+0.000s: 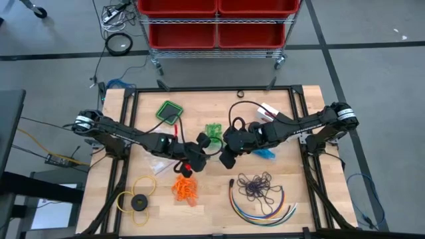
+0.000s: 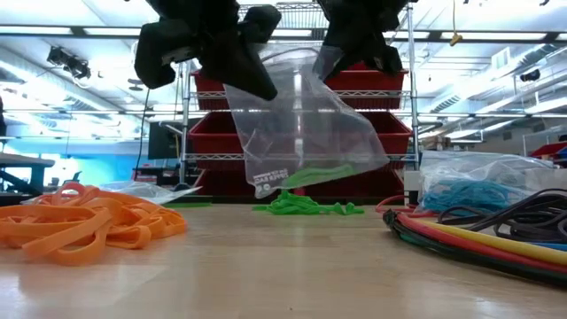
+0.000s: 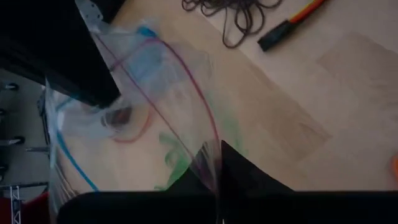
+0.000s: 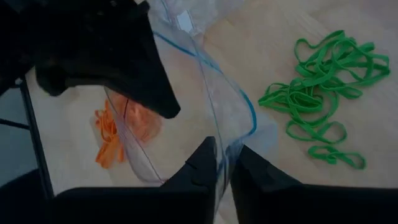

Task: Sort rubber bands
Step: Put the green rubber band into the transparent zip bag

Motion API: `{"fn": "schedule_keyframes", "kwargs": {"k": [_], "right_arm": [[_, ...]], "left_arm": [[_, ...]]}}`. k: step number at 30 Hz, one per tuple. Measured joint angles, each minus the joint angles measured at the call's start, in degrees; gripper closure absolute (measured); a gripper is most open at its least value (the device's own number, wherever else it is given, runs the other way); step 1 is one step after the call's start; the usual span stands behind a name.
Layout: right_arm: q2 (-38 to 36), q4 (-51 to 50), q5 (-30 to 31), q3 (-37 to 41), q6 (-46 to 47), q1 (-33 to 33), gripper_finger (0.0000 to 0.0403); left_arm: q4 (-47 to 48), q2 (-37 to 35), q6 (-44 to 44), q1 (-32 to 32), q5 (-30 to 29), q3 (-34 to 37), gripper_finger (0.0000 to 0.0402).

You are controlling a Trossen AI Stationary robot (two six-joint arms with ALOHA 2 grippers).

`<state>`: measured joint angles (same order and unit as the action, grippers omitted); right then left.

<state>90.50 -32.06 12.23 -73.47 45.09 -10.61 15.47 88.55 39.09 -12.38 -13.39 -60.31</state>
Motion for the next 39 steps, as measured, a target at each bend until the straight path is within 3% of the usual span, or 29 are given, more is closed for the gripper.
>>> {"fn": "schedule_keyframes", "kwargs": {"k": [11,15,22,26,33,39], "right_arm": [[-0.02,-0.23,-3.38,0.0,-1.3,0.33,0.0271],[-0.11,-0.22,-3.83,0.0,-5.82,0.13,0.0259],[-3.4,1.26,3.03,0.0,-10.71,-0.76,0.0264],[-5.82,7.76,4.11,-0.04,-19.18,-3.42,0.027],[-2.99,13.84,4.31,-0.07,-48.07,-10.13,0.0268],[-0.55,13.71,8.03,-0.07,-54.07,-10.26,0.0272]], "left_arm": [[1.28,0.0,0.07,-0.02,-0.9,0.0,0.0401],[1.68,0.0,1.36,-0.07,1.2,0.0,0.0401],[3.28,-0.02,1.4,-0.09,2.34,0.0,0.0401],[3.58,-0.04,1.42,-0.09,2.34,0.0,0.0401],[3.08,-0.04,2.53,-0.09,2.33,0.0,0.0401],[3.24,-0.04,2.51,-0.09,2.88,0.0,0.0401]]}}
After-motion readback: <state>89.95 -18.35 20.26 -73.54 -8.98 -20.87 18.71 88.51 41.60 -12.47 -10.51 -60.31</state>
